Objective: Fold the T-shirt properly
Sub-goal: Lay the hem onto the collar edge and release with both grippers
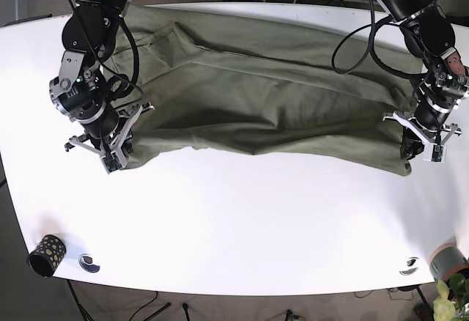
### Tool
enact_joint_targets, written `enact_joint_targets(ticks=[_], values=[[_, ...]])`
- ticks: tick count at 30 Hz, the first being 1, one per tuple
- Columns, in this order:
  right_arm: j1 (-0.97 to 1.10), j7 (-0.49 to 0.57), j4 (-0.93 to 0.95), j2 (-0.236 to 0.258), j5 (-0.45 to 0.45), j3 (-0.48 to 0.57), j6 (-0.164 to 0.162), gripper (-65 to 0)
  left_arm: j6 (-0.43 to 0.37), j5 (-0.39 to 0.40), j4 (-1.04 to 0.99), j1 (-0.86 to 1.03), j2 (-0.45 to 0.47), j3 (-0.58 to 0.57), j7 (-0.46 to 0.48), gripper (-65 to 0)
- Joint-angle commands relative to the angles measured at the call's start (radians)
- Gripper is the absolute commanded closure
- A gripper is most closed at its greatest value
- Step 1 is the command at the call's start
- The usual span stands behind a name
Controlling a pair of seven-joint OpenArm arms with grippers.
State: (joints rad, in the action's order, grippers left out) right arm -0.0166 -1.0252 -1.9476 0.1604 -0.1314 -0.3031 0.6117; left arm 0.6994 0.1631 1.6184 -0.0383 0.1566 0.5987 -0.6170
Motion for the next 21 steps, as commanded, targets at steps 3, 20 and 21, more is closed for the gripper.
enact_joint_targets(ticks=[3,20,21], values=[[0.045,0.019,-0.063,0.008,-0.004,-0.021,0.001,0.0,-0.001,0.022,0.012,-0.005,0.016,0.062,0.030,0.0],[0.277,-0.066,-0.071,-0.032,-0.322,-0.235,0.000,0.0,-0.001,0.023,-0.036,0.079,0.051,0.073,0.030,0.0],[0.294,-0.066,-0.071,-0.032,-0.340,-0.252,0.000,0.0,-0.001,0.023,-0.027,0.094,0.051,0.073,0.030,0.0]])
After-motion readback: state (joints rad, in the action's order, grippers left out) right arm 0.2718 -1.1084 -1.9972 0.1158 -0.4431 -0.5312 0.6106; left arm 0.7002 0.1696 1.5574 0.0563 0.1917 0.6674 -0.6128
